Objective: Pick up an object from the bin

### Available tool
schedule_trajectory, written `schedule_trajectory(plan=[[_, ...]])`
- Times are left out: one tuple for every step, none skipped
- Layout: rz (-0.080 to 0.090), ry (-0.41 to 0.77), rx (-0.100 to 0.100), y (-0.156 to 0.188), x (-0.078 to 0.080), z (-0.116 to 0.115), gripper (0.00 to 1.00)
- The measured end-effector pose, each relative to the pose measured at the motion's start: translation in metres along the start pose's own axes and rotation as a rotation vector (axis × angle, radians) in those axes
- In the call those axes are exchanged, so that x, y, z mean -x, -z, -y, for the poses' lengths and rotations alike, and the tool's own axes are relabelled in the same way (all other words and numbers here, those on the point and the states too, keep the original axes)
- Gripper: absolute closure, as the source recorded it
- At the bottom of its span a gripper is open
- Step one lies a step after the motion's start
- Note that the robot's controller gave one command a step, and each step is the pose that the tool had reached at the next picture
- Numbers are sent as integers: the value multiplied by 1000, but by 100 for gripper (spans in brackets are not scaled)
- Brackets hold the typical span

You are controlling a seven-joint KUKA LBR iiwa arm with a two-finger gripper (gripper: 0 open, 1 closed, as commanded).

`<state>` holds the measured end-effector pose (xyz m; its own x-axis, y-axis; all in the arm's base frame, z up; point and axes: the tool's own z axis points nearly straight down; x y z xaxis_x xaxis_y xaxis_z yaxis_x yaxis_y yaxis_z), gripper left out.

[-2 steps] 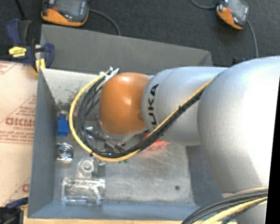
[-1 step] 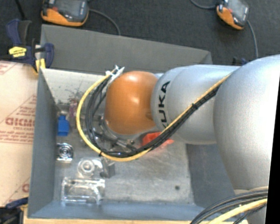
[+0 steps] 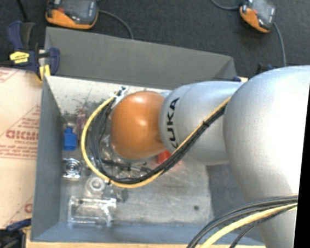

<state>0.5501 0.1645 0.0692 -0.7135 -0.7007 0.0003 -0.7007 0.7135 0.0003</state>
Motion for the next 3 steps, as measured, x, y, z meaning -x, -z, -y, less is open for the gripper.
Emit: schedule_trajectory(plan=[[1,198,0,1,-5,-17,0],[2,193,-1,2,-4,-16,100],[5,186,-4,36,-3,-15,100]])
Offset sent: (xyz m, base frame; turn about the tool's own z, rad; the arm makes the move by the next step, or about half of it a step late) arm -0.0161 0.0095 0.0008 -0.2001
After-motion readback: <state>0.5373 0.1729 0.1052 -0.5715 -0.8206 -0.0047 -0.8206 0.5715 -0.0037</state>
